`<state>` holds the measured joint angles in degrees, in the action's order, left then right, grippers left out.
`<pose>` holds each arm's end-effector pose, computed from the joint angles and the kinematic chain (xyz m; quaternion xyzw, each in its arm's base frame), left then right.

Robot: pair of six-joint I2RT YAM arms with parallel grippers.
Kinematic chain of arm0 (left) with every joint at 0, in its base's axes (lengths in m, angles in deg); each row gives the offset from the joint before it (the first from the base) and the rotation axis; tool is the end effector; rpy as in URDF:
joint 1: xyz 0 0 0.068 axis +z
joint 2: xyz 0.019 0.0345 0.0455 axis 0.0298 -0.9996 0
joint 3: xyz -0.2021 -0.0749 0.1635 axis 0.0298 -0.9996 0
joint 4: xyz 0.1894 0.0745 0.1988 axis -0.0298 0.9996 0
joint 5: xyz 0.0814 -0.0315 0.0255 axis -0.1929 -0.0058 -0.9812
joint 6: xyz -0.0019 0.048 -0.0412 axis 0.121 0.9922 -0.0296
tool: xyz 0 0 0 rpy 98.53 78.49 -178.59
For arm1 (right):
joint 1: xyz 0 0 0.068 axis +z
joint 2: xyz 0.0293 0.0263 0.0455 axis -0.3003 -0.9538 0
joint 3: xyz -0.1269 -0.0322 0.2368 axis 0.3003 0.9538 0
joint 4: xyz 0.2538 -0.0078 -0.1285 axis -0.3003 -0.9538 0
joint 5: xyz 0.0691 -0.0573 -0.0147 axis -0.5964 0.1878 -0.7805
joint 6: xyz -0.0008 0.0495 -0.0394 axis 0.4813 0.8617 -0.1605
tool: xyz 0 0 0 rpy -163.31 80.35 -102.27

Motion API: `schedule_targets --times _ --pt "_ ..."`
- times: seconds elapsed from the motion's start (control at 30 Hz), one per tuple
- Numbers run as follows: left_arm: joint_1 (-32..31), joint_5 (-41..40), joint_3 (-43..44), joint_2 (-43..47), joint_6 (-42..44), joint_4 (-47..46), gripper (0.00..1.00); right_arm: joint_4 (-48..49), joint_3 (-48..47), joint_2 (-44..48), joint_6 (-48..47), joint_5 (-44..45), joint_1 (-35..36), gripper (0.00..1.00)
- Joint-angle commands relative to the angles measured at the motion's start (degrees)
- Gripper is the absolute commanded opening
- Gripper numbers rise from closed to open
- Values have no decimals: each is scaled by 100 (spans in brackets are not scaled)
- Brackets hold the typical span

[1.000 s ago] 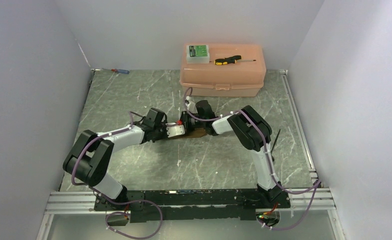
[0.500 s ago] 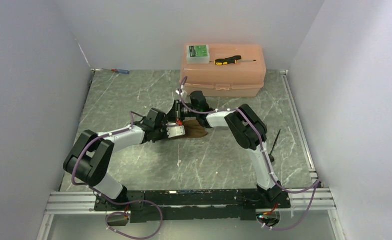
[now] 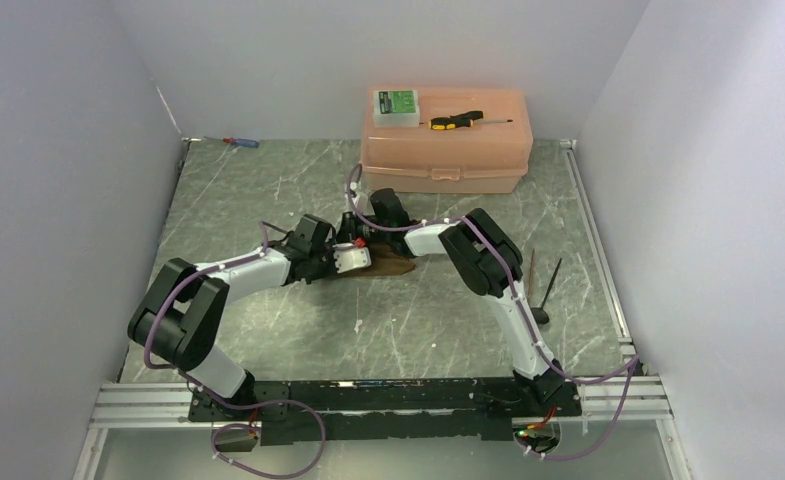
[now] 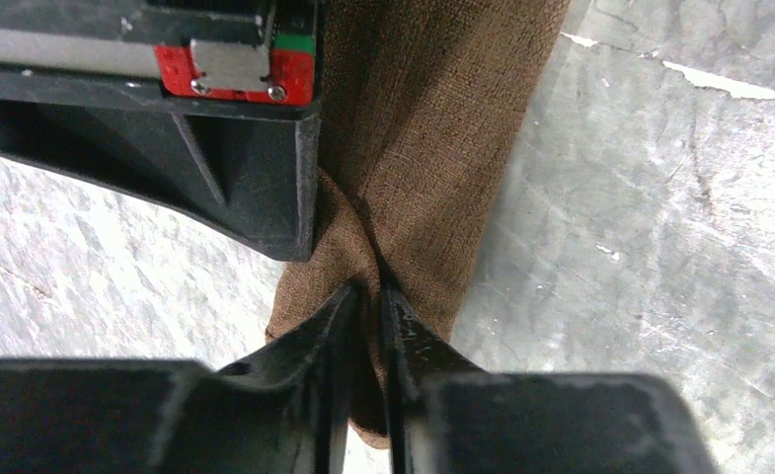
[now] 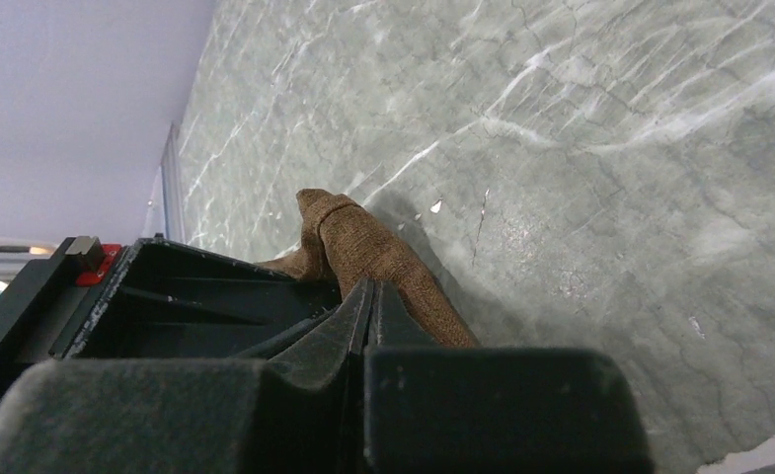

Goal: Fold the napkin into a case and place the utensils inside
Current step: Grasp the top corner of the smaller rectangle folded napkin from the folded napkin.

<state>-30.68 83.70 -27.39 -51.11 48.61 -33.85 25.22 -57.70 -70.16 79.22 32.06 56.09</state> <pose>0.2798 -0.1574 0.1257 0.6061 0.7387 0.0304 0.2934 0.3813 0.3469 0.0725 -0.1943 0.7887 0.5511 0.1910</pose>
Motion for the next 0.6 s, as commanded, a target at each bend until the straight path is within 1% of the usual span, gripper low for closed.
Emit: schedule_targets --times 0.0,0.03,0.07,0.1,0.13,0.17,0.2,0.23,0.27,0.37,0.43,0.5,0.57 --pt "-65 247 -15 -191 -290 956 30 -892 33 -36 -640 440 42 0" --pt "-65 262 139 -162 -349 1168 40 -941 32 -75 -701 474 49 0" --pt "-65 283 299 -128 -412 1363 45 -978 43 -118 -752 502 62 0" --pt "-58 354 495 -83 -444 1693 46 -998 62 -151 -793 529 79 0" --pt "-31 479 721 -17 -447 1912 60 -995 105 -182 -825 556 89 0" --pt "-6 586 869 73 -437 2107 67 -975 149 -206 -845 570 101 0" --pt "16 683 1006 148 -431 2291 68 -944 200 -224 -855 582 109 0" --pt "30 774 1121 234 -401 2459 89 -909 248 -232 -865 606 108 0" --pt "37 829 1230 314 -373 2614 95 -883 296 -236 -875 633 114 0" --pt "137 1025 1572 661 -211 3069 95 -742 451 -209 -893 658 114 0" --pt "420 1221 1865 770 6 3407 95 -666 547 -156 -929 686 128 0" --pt "788 1264 2395 544 115 3896 95 -753 559 -128 -1032 722 131 0" --pt "1184 1162 3183 38 37 4515 95 -767 576 -108 -1101 747 131 0"
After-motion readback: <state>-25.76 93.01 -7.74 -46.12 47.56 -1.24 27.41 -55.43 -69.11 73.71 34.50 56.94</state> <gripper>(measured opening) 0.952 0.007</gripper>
